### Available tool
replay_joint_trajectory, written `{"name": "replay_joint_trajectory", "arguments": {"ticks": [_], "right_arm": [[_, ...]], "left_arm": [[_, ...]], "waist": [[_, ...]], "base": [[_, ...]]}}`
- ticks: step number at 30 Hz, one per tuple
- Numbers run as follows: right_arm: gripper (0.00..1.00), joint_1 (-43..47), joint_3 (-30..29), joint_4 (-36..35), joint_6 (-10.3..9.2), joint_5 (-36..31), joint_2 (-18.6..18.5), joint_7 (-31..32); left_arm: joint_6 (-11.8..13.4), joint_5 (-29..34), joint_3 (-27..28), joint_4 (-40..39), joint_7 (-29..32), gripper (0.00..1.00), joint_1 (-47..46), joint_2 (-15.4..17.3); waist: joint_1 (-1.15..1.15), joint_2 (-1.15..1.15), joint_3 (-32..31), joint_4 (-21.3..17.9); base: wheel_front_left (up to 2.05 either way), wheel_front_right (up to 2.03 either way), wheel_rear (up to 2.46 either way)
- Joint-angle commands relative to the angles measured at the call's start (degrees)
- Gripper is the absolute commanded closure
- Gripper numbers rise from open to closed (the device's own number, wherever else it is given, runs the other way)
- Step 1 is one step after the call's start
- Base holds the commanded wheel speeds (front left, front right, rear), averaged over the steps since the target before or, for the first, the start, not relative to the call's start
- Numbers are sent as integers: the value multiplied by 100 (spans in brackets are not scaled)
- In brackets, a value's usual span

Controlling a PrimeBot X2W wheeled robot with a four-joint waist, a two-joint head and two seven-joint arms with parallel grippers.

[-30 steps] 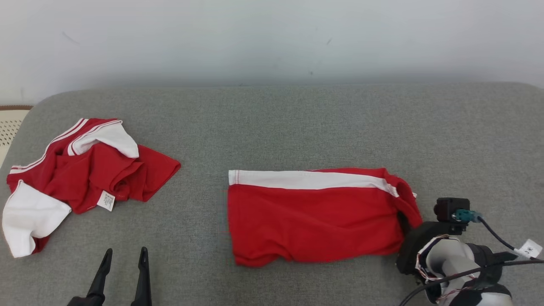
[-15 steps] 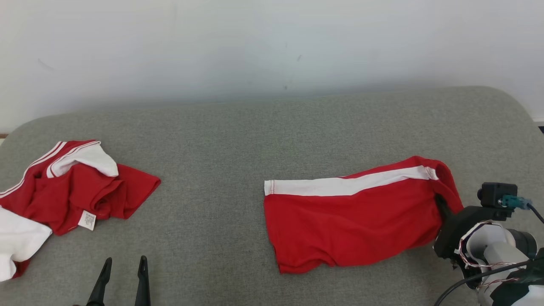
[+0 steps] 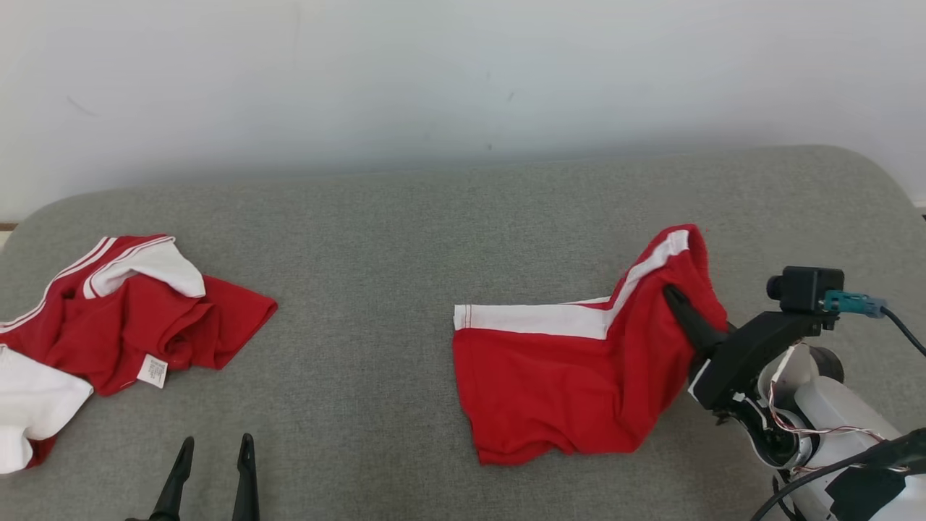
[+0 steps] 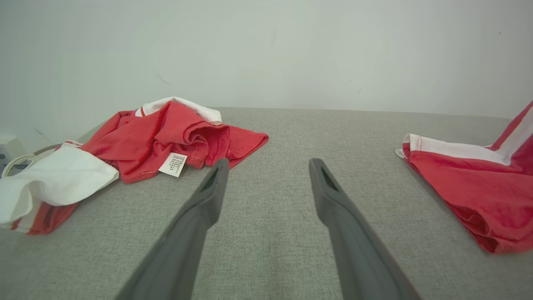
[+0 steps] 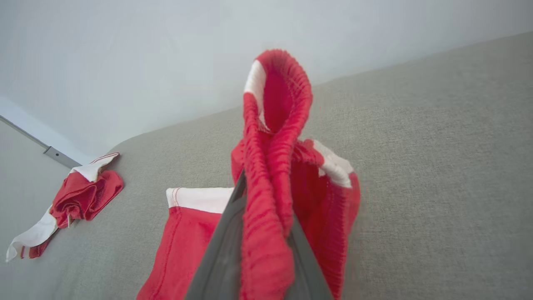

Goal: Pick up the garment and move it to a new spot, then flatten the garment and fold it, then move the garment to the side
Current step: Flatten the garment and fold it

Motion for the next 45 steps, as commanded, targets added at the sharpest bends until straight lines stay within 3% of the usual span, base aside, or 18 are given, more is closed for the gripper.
{"name": "replay_joint_trajectory", "arguments": {"ticks": [1,7,13,26,34,35,36,37,45], "right_arm": [[100,51,38,-97,-1,76,-34,23],[100,59,220,-580,-1,272,-9,198],[100,2,383,-600,-1,326,132,306],[100,-238,764,311,0,342,855,265],[100,-403,1066,907,0,250,1083,35],[80,-412,1087,949,0,262,1095,-17],[17,-430,1103,968,0,273,1101,-77],[0,-435,1112,975,0,316,1108,-131],[0,-383,1225,572,0,465,916,-583]], "left_arm": [[0,-53,8,5,-13,0,-8,0],[-13,-48,-27,1,-13,0,-68,-29],[-8,-39,-82,-30,-13,0,-146,-58],[-31,-80,-400,51,-13,0,-404,-123],[-3,-93,-463,95,-13,0,-488,-140],[6,-97,-461,94,-13,0,-485,-140],[17,-100,-456,94,-13,0,-477,-142],[25,-104,-441,98,-13,0,-467,-142],[30,-66,-382,96,-13,0,-373,-143]], "waist": [[0,-1,4,46],[0,-1,40,235],[0,-1,126,449],[0,-1,364,855],[0,-1,416,950],[0,-1,414,944],[0,-1,409,934],[0,-1,399,919],[0,-1,308,771]], "base": [[0,0,0],[0,0,0],[0,0,0],[0,0,0],[0,0,0],[0,0,0],[0,0,0],[0,0,0],[0,0,0]]}}
